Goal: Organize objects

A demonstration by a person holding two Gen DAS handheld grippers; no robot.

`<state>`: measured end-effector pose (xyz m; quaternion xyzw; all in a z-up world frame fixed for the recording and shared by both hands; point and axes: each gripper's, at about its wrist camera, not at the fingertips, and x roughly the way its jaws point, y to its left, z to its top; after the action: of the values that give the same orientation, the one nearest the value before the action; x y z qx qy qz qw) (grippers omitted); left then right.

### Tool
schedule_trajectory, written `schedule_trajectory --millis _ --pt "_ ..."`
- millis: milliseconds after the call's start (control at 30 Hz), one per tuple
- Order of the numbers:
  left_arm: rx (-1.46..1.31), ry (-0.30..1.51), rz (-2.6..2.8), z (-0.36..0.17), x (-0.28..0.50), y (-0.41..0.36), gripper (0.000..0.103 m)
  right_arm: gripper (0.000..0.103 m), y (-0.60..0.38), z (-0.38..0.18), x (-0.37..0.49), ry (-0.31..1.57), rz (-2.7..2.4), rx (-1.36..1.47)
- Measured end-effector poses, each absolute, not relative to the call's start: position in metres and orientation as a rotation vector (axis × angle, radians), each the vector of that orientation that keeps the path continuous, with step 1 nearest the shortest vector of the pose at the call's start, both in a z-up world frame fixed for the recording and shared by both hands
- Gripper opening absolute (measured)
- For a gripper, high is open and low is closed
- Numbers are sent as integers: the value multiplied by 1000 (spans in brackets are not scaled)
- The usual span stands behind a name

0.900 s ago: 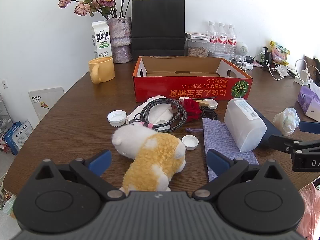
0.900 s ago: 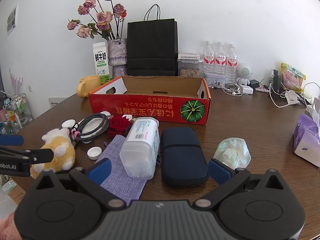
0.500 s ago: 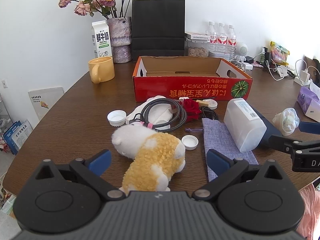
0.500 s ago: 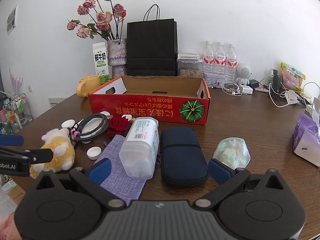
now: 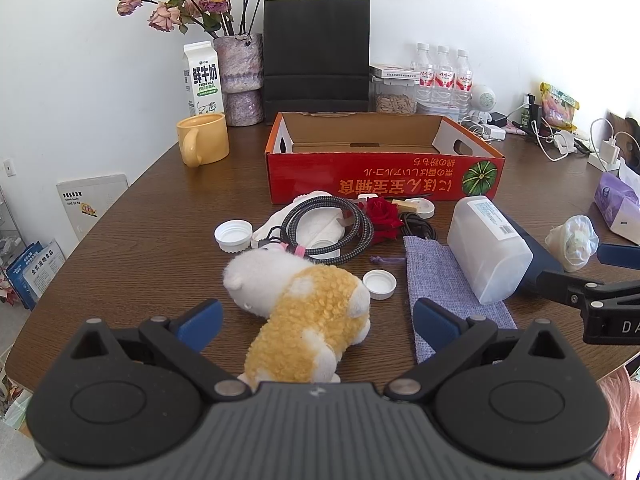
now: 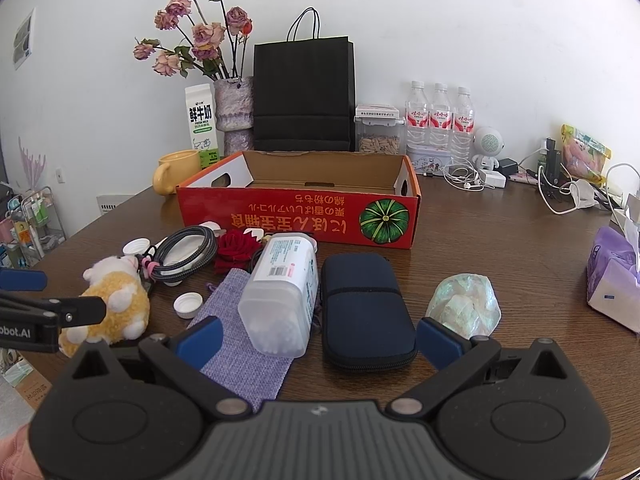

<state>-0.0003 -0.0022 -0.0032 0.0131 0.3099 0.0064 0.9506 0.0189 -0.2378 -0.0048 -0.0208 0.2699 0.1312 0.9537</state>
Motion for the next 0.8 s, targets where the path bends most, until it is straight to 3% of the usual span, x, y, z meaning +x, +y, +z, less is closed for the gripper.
schedule_trajectory --millis 800 --pt "26 629 13 -3 0 -2 103 103 -238 -7 19 552 266 -42"
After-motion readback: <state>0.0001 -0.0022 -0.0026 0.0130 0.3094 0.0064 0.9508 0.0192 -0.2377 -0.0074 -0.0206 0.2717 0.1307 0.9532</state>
